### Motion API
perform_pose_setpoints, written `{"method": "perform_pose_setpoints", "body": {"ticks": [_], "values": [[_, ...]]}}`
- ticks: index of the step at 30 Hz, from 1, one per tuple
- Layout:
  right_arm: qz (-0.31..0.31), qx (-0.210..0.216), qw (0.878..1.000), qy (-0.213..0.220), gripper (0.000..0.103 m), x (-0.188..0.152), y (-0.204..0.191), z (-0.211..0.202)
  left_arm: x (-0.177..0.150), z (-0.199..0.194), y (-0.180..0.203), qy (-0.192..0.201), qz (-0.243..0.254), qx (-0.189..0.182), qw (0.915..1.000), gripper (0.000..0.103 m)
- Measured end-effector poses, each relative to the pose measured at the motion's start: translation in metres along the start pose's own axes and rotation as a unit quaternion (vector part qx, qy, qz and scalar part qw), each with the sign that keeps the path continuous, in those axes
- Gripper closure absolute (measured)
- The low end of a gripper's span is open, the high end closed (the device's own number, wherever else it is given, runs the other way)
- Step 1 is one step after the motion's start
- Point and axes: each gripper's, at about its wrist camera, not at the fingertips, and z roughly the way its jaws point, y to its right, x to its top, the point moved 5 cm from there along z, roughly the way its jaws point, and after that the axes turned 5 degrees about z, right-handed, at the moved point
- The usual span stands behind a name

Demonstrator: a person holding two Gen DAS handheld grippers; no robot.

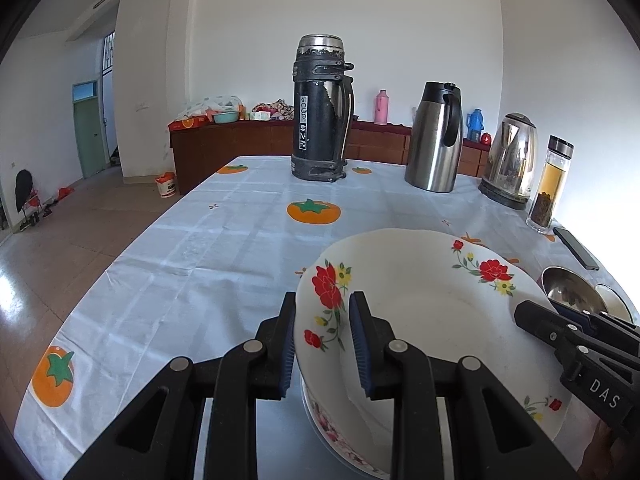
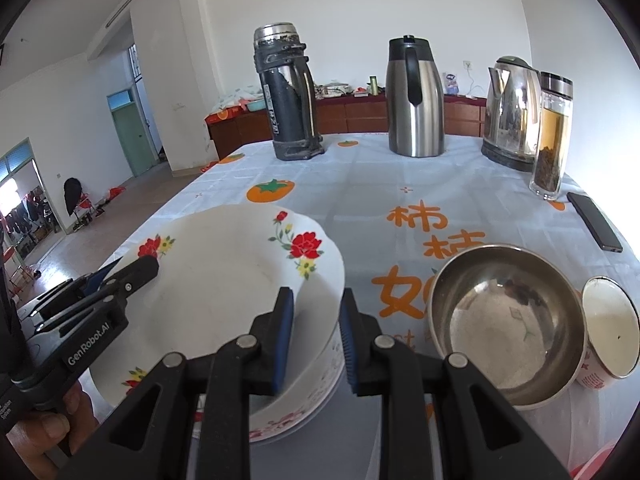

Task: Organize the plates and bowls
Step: 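Carry the white red-flower plate with both grippers over the pink-floral plate stack, then lower the white red-flower plate with both grippers onto the stack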

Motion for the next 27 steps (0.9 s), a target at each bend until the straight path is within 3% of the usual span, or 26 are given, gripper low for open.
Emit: {"method": "perform_pose_setpoints", "body": {"ticks": [27], "values": [[0.001, -0.016, 1.000, -0.007, 0.080, -0.0027, 0.0077, 0.0008, -0.0058, 0.0060, 0.0094, -0.006, 0.016, -0.007, 0.9998, 0.075]]}}
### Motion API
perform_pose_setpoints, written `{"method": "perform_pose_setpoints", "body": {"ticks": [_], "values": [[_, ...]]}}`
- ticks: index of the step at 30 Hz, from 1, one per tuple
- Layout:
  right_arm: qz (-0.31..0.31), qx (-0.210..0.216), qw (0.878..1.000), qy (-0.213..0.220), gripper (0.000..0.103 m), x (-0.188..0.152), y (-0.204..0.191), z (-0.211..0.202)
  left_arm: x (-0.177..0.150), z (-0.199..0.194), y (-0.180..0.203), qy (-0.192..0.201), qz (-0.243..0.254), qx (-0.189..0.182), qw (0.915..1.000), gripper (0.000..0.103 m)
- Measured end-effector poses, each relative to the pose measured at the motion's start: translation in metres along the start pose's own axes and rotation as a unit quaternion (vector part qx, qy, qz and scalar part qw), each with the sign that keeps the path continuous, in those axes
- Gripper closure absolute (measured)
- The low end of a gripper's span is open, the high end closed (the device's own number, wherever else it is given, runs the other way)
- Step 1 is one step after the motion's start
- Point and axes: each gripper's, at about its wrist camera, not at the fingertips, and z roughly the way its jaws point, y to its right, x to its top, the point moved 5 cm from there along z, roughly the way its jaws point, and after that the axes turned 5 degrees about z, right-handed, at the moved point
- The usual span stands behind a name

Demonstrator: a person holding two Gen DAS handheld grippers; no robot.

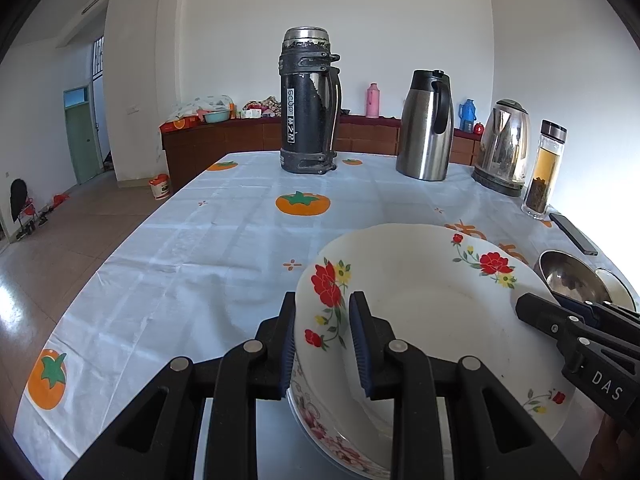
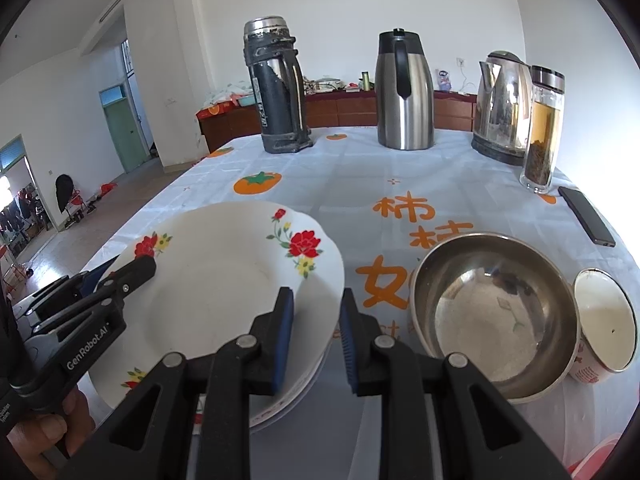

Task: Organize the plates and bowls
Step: 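Lower the white red-flower plate with both grippers onto the stack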

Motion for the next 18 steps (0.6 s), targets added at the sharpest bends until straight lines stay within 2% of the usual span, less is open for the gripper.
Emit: {"method": "perform_pose_setpoints", "body": {"ticks": [18], "values": [[-0.002, -0.010, 1.000, -0.009, 0.080, -0.0036, 0.0042, 0.0022, -0.0044, 0.0032, 0.0061, -0.007, 0.011, 0.000, 0.9999, 0.075]]}}
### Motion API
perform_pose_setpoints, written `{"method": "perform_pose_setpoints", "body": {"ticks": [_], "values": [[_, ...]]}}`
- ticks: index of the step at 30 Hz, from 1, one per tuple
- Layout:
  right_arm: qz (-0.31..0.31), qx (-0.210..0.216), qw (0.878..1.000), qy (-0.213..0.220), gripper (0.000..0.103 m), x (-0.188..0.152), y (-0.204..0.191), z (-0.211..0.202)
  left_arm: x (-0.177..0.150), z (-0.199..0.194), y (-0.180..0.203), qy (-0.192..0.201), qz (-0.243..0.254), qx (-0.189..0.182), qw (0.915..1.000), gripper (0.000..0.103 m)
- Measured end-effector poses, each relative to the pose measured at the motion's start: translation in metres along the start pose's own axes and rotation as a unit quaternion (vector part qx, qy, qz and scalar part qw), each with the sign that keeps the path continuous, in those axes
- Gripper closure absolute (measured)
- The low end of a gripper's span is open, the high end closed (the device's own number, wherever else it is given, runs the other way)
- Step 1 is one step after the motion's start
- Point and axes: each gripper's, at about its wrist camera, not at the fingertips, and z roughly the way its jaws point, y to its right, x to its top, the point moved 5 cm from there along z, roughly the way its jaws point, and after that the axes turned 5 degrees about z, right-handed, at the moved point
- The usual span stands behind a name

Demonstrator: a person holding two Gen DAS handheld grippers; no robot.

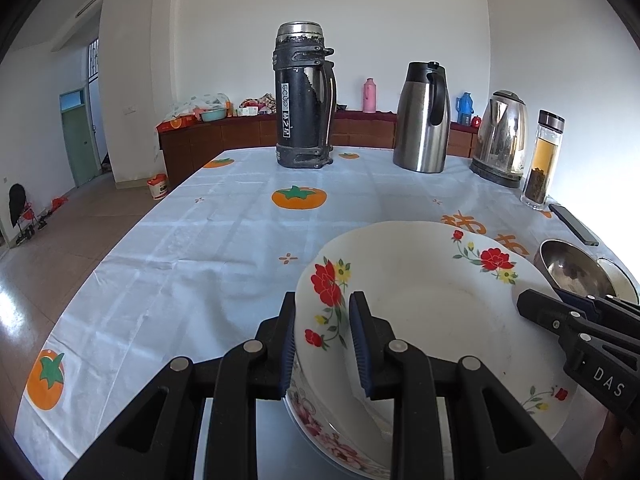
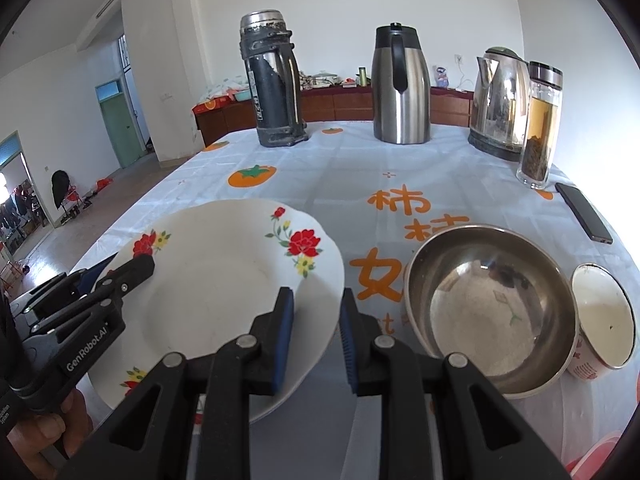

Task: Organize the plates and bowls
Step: 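Lower the white red-flower plate with both grippers onto the stack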

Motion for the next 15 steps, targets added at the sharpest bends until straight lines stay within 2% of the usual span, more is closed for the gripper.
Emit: {"method": "perform_pose_setpoints", "body": {"ticks": [15], "values": [[-0.005, -0.005, 1.000, -0.009, 0.079, -0.0034, 0.0001, 0.0044, -0.0021, 0.0028, 0.0010, -0.005, 0.008, 0.006, 0.9999, 0.075]]}}
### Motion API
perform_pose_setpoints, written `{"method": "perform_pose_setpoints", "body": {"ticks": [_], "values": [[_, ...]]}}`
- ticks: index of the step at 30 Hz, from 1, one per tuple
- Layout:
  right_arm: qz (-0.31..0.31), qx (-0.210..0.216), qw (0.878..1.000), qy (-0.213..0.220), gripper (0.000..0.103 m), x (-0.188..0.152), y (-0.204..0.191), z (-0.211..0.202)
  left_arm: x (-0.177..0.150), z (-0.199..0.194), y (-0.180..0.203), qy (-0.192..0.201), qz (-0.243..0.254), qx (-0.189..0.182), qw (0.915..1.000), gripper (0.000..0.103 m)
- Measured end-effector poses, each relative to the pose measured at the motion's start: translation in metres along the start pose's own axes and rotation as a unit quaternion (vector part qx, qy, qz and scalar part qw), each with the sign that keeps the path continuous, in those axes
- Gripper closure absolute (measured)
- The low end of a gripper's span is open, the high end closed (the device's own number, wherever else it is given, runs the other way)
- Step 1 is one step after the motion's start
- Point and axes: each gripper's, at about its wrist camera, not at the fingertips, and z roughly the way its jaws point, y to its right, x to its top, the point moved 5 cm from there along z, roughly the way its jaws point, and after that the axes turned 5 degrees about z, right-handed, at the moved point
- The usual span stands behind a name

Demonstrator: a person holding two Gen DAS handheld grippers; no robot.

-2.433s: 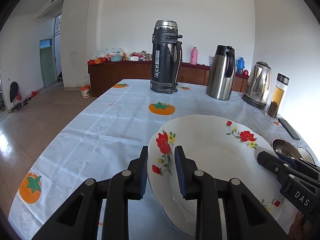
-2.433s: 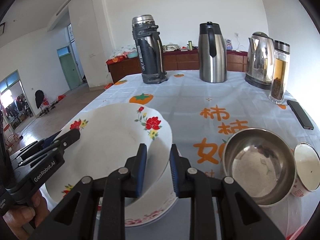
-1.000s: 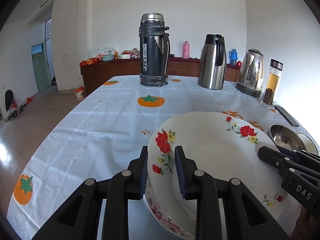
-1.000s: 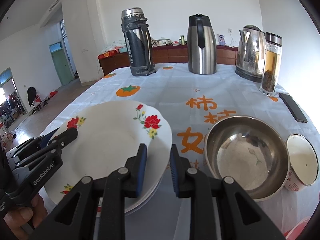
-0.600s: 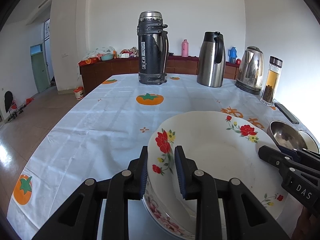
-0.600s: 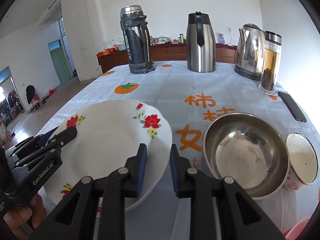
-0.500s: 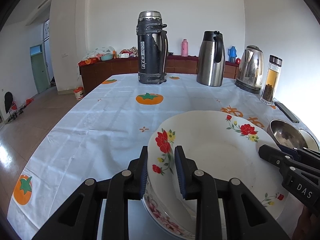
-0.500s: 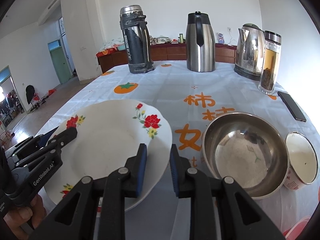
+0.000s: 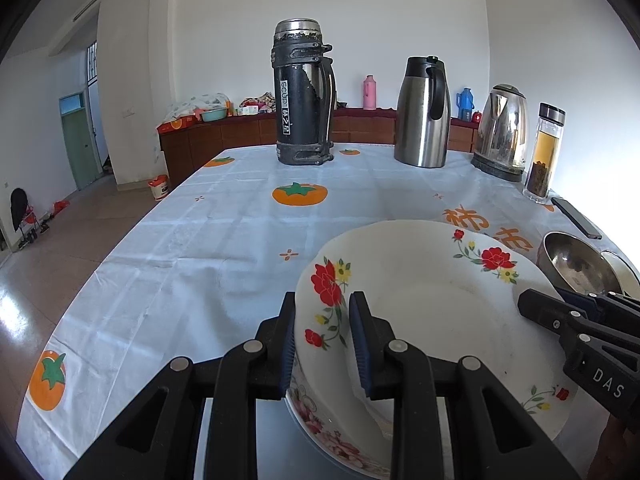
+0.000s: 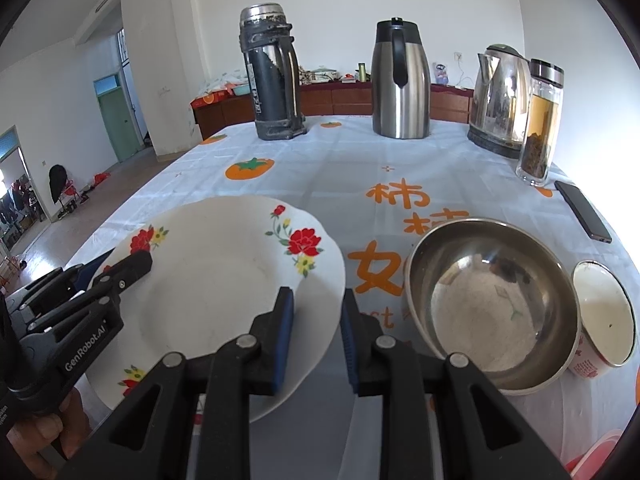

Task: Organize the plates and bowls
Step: 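Lower the white red-flower plate with both grippers onto the stack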

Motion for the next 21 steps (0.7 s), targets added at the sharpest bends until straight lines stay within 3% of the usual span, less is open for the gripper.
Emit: {"method": "perform_pose_setpoints", "body": {"ticks": [21], "values": [[-0.014, -0.009, 0.999, -0.028, 0.077, -0.010, -0.005, 0.012, -0.007, 0.010, -0.004, -0.027, 0.000, -0.005, 0.9996, 0.075]]}}
